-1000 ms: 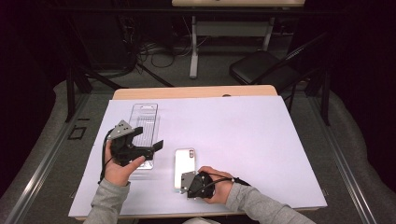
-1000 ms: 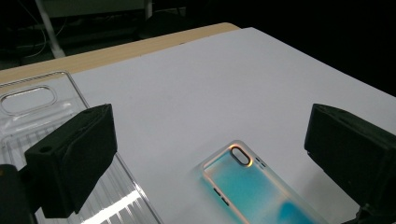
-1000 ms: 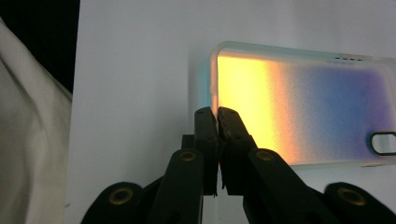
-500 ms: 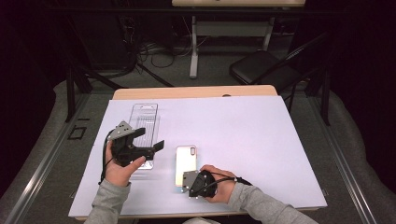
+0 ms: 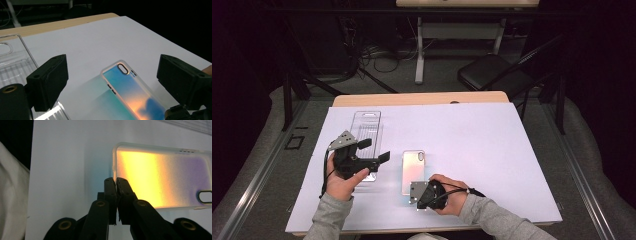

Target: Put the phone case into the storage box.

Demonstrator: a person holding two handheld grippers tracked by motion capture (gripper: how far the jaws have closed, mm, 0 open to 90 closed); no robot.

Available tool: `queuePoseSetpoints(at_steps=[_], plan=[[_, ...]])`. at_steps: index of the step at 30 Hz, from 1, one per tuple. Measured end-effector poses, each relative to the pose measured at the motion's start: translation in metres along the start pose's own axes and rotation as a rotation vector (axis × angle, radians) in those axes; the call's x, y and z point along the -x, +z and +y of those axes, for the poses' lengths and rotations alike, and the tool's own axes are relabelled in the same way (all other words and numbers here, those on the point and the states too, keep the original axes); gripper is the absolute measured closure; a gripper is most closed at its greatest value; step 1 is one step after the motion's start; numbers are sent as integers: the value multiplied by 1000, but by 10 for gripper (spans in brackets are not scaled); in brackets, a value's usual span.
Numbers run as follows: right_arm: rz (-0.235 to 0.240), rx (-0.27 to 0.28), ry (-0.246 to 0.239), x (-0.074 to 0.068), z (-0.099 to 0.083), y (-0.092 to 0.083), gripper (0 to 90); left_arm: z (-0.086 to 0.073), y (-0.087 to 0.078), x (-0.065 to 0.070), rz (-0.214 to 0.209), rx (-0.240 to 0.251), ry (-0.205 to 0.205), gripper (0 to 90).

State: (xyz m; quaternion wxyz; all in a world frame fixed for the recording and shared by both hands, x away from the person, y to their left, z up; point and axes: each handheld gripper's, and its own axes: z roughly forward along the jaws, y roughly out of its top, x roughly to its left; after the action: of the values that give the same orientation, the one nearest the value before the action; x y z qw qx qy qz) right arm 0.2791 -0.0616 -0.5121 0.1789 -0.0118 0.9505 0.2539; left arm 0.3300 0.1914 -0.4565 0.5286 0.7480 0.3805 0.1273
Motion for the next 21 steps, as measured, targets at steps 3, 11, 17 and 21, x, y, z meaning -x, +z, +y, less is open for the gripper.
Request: queuePoseSetpoints(at_steps=[3,11,17,21], plan=[[-11,3,-1,0,0,-2,877,-1,2,1,-12,-5,2,130],[-55,-1,-30,0,-1,-6,877,-4,8,4,-36,-17,-3,155],[-74,0,-44,-2,-1,-7,877,-8,14,7,-52,-43,-20,155],[-86,3,-49,-2,-1,-8,877,-9,17,7,-60,-52,-21,155]])
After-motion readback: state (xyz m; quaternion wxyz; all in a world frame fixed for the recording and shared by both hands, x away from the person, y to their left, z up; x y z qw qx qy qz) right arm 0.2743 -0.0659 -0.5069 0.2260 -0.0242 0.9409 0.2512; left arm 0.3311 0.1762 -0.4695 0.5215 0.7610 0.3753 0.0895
